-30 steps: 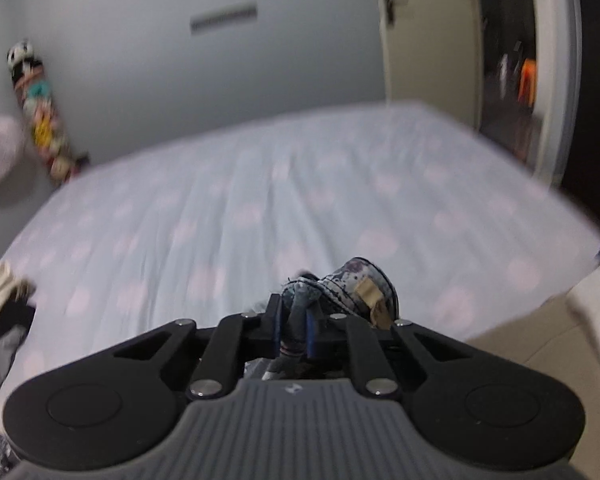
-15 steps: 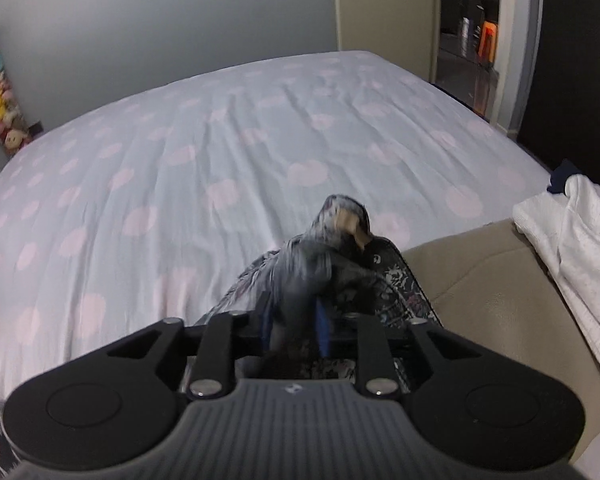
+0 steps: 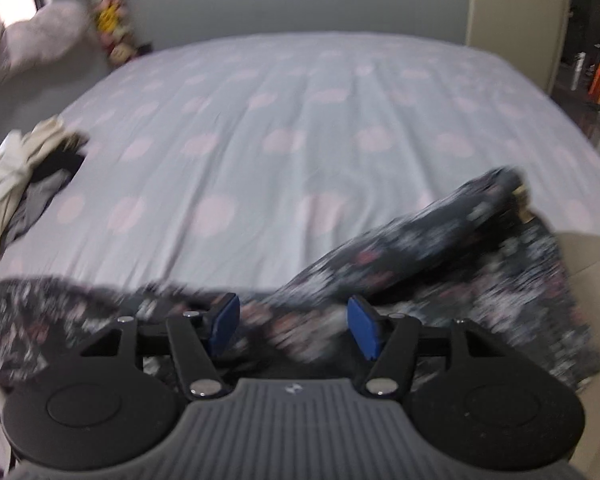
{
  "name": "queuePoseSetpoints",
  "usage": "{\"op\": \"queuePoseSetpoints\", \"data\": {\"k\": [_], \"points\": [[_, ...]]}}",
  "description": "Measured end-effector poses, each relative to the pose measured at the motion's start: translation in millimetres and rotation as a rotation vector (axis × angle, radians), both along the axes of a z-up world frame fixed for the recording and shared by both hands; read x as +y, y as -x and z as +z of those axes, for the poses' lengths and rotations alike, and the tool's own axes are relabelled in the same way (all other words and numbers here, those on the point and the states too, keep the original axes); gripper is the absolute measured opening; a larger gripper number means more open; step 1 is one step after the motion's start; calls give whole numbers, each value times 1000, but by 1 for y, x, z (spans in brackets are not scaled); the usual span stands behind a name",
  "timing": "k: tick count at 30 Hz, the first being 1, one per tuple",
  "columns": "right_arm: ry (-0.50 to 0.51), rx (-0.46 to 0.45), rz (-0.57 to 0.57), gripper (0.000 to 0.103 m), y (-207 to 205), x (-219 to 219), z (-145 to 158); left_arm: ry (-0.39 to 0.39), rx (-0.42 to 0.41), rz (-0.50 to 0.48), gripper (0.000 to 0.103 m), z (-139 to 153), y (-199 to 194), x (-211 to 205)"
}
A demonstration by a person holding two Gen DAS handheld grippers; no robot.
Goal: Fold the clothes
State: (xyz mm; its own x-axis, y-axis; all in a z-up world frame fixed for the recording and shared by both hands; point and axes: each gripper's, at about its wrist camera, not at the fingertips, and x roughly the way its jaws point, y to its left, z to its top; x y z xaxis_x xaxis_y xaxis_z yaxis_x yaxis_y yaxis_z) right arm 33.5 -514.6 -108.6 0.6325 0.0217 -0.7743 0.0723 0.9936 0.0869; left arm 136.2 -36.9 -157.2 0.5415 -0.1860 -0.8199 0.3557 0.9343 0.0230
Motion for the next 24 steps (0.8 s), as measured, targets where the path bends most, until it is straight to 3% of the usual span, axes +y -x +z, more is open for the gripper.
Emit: {"op": "queuePoseSetpoints", "data": {"k": [3,6,16,24], "points": [[-16,33,40,65,-2,20,-7,8,-58,33,6,2,17,0],[13,36,99,68,-11,47,-8,2,-84,32,4,7,29,1],[27,50,269,69,-61,124,-15,37,-75,54,3,23,51,18],[58,133,388,69,-105,177,-52,37,-44,69,3,16,48,20]]}}
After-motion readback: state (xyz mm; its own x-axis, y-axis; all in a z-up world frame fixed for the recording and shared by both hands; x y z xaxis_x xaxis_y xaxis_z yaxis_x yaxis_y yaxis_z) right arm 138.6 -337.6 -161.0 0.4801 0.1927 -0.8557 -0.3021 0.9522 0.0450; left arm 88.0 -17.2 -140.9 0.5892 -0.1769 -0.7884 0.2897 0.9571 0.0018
